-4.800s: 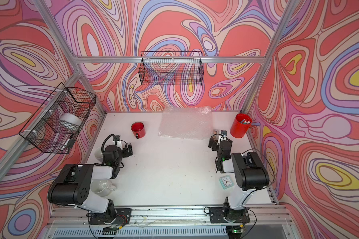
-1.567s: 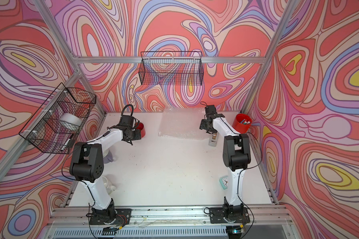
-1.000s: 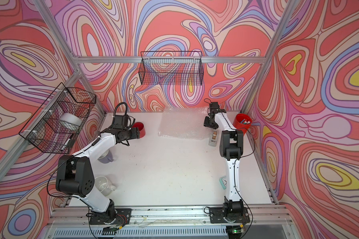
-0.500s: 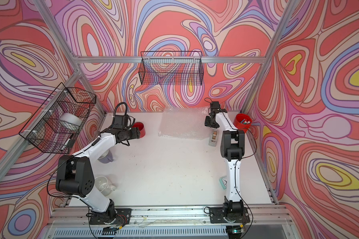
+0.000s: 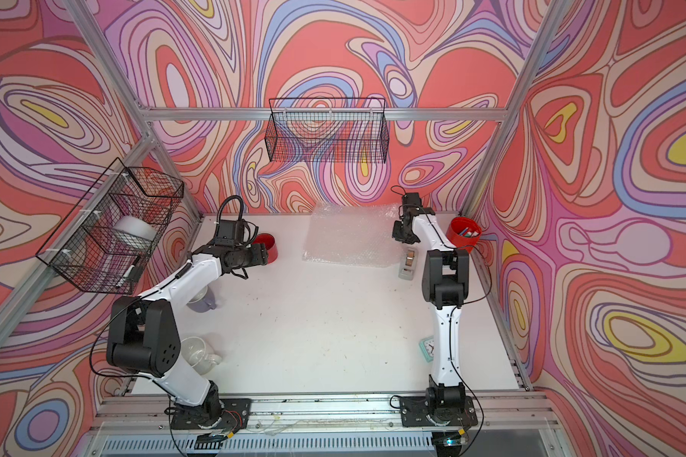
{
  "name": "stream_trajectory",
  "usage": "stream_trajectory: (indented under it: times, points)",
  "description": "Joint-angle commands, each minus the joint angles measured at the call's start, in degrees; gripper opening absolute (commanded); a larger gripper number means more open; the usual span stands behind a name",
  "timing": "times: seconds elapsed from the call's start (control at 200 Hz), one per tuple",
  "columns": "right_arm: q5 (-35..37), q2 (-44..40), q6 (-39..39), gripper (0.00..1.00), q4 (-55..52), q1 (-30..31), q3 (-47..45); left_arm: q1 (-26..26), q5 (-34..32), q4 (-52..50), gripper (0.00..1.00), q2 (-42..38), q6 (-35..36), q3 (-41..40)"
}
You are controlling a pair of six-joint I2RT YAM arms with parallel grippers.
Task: Wrap mugs in bubble wrap
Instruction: Pick up the bubble wrap from the bubble wrap, then place the bubble wrap at the center of the board.
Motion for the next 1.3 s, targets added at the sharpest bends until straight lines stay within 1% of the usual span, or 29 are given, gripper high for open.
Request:
stream_trajectory:
  times: [0.0, 0.215, 0.356, 0.491, 0.611, 0.766, 0.901, 0.966, 1.072, 1.132, 1.192, 1.292]
  points:
    - [-0.2, -2.1, -0.1, 0.19, 0.1, 0.4, -0.9, 0.3, 0.5, -0.8, 0.72, 0.0, -0.4, -0.8]
    - [-0.4, -2.8, 0.1, 0.0, 0.3, 0.4, -0.8, 0.3, 0.6, -1.0, 0.72, -0.7, -1.0, -1.0]
    - [-1.5, -6.4, 0.6, 0.0, 1.2, 0.9, -1.6, 0.3, 0.4, -2.3, 0.71, -2.6, -2.3, -0.7]
    - [-2.2, -13.0, 2.0, 0.0, 1.9, 3.3, -4.1, 0.3, 1.3, -3.7, 0.72, -6.8, -5.4, -1.7]
    - [-2.4, -19.5, 4.2, 0.0, 3.2, 7.3, -8.3, 0.2, 1.7, -4.8, 0.74, -12.0, -8.2, -3.7]
    - [-3.7, -26.5, 7.9, 0.0, 4.2, 14.5, -14.2, -0.1, 1.6, -7.7, 0.76, -18.2, -10.4, -5.8]
    - [-6.4, -34.1, 11.8, 0.0, 4.4, 22.1, -21.3, -0.4, 2.0, -10.6, 0.76, -23.2, -11.8, -7.7]
    - [-7.6, -40.6, 14.1, 0.0, 4.0, 25.8, -25.7, -1.0, 2.0, -11.7, 0.76, -25.5, -12.7, -9.0]
    - [-7.6, -52.0, 18.8, 0.0, 2.5, 31.2, -36.5, -2.0, 3.0, -12.5, 0.75, -29.2, -14.3, -11.9]
    - [-7.7, -59.0, 22.1, 0.0, 0.4, 31.9, -44.0, -3.3, 3.6, -12.4, 0.75, -31.2, -15.0, -13.7]
    - [-5.8, -65.2, 24.1, 0.0, -4.1, 31.9, -50.2, -5.3, 3.2, -12.4, 0.74, -32.7, -15.8, -15.3]
    - [-1.2, -71.3, 24.9, 0.0, -13.0, 31.8, -57.2, -10.8, 1.6, -12.1, 0.73, -32.5, -16.9, -16.8]
